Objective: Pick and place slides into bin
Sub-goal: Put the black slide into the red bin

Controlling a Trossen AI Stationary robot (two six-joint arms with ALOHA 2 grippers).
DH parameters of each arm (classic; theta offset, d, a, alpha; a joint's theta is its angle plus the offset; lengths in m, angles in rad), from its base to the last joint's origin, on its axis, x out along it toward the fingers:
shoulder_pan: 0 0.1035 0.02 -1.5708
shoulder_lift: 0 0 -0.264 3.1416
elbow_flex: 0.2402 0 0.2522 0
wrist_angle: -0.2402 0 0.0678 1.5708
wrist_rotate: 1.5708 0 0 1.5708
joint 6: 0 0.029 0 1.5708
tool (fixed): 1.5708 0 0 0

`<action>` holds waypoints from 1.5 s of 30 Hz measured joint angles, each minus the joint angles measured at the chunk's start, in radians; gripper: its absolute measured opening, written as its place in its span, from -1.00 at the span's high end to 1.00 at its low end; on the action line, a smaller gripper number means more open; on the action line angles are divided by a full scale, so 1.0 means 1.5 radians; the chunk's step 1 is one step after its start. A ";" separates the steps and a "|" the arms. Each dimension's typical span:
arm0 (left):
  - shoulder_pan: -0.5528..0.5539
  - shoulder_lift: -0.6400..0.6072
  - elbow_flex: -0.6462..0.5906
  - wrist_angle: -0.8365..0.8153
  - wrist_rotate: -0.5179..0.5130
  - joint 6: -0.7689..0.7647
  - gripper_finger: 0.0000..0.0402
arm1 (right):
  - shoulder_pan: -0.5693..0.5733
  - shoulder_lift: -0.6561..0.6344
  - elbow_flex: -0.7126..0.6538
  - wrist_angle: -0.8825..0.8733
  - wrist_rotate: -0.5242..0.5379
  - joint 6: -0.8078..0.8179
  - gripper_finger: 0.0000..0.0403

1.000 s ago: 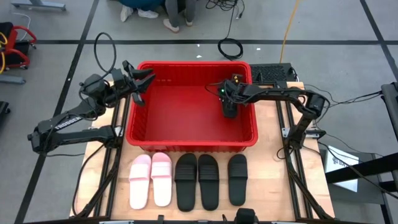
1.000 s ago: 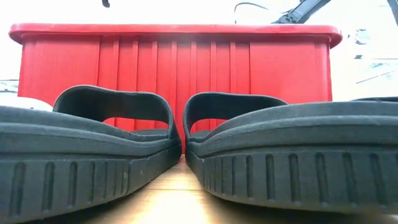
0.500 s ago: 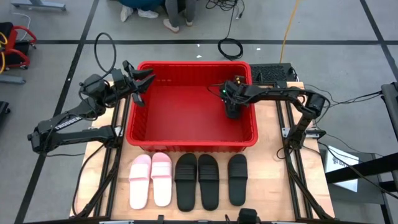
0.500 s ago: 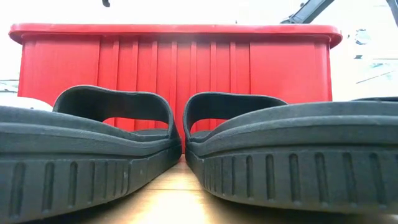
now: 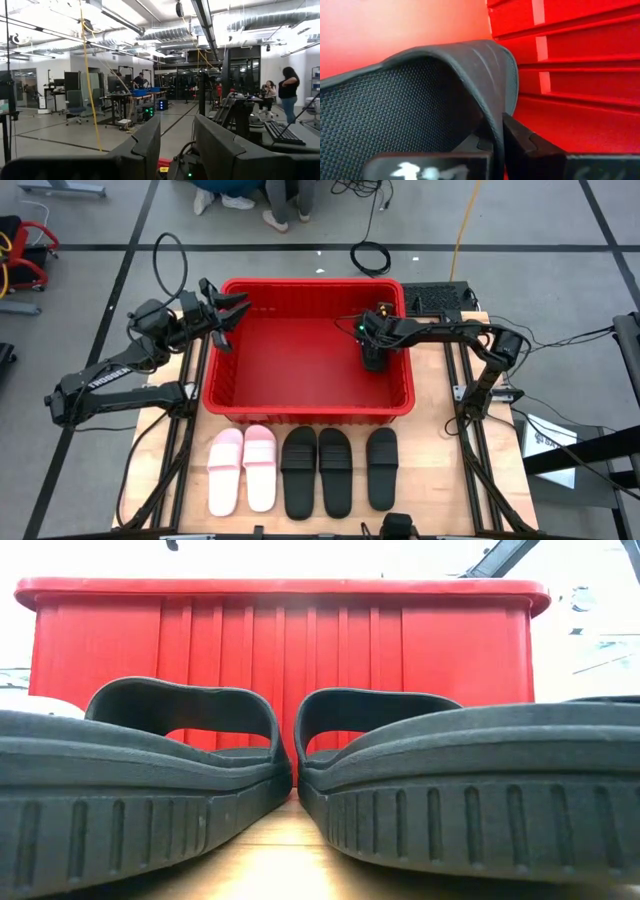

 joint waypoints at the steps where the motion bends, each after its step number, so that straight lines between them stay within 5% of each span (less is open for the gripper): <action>1: 0.000 0.000 0.000 0.000 0.000 0.000 0.37 | -0.002 0.000 0.000 0.000 0.000 -0.002 0.94; 11: 0.000 0.000 0.000 0.010 0.000 0.000 0.37 | -0.008 0.000 0.000 -0.007 -0.001 -0.047 0.87; 28: 0.000 0.000 0.000 0.001 0.000 -0.006 0.37 | 0.003 0.000 0.001 -0.011 0.020 0.014 0.23; 45: -0.003 0.000 0.000 -0.001 0.018 -0.014 0.37 | 0.007 -0.022 0.001 -0.062 0.002 0.024 0.19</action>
